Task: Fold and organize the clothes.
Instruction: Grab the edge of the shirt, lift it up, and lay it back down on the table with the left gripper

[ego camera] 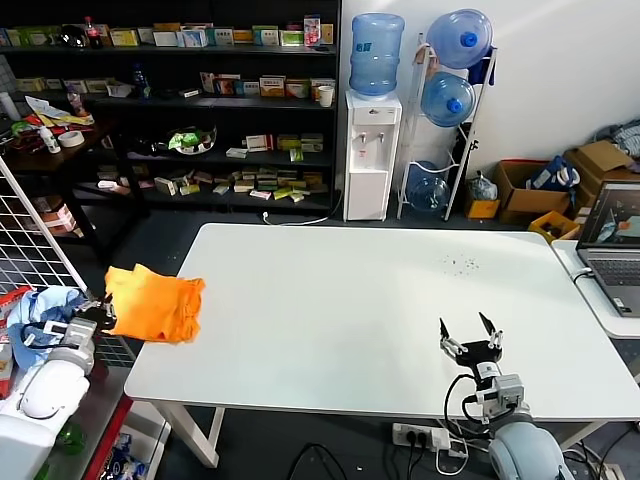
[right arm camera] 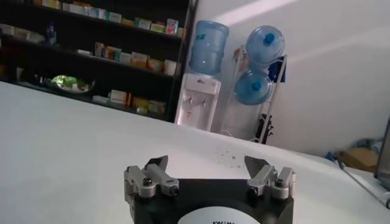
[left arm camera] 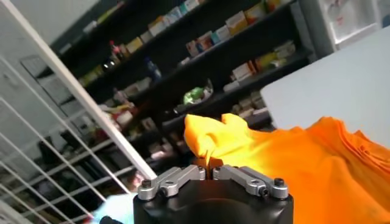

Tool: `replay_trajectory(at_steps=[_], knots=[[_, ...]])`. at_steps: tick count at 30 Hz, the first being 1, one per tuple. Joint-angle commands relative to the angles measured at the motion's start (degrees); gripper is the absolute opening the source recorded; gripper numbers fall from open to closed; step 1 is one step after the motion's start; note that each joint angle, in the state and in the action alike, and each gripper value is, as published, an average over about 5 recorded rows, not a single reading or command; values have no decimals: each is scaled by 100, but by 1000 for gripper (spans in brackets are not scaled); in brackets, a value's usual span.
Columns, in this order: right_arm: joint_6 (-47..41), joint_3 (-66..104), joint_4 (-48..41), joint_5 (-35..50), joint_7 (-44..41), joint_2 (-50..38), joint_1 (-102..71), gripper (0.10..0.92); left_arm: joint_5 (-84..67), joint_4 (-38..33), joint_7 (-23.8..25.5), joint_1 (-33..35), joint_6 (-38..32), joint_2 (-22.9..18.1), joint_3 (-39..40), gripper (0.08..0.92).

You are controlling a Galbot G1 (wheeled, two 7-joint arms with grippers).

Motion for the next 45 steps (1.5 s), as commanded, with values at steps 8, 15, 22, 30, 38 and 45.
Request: replay_trajectory(at_steps=[8,15,22,30,38,45], knots=[[41,-8,45,-44,-1,95,-82,823,1592,53,-537,-78,-718,355,-123,121],[61,72,143,-109,-2,125,-263,823,1007,-958,-388,558,-205,-247,691,121],[72,135,207,-184,-1,125,-391,823,0,-1742,-635,510,315,-898,1632,121],[80,193,260,-250,0,106,-482,823,-862,-2172,-1009,289,644,-1612,2336,121],[94,207,245,-299,-6,125,-521,823,-1154,-1713,-1200,-99,649,-2439,2812,121],[76,228,215,-316,7,141,-497,823,-1288,-1188,-1340,-563,567,-3467,3043,121]])
